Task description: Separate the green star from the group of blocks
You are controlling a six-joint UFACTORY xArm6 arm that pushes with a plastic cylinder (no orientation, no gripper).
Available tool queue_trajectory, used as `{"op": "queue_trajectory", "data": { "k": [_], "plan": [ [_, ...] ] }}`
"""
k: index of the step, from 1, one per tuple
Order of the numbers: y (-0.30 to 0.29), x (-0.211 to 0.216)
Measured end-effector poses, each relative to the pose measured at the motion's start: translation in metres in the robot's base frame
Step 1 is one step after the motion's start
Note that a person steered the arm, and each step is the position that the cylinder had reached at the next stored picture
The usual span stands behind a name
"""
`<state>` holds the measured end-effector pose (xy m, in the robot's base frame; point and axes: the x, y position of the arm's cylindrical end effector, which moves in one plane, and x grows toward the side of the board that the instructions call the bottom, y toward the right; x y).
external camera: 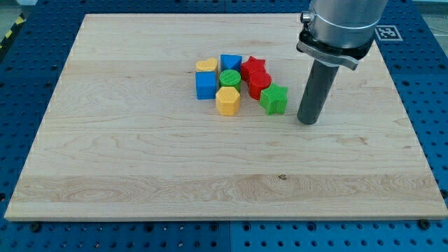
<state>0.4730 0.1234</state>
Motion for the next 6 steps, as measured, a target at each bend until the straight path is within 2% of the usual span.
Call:
{"op": "queue_trajectory", "data": {
  "k": [1,2,4,5,6],
  "plan": [
    [-0.026,0.010],
    [-0.046,-0.010],
    [-0.100,-0.019],
    [-0.098,-0.040],
    [-0.081,-0.040]
  ]
}}
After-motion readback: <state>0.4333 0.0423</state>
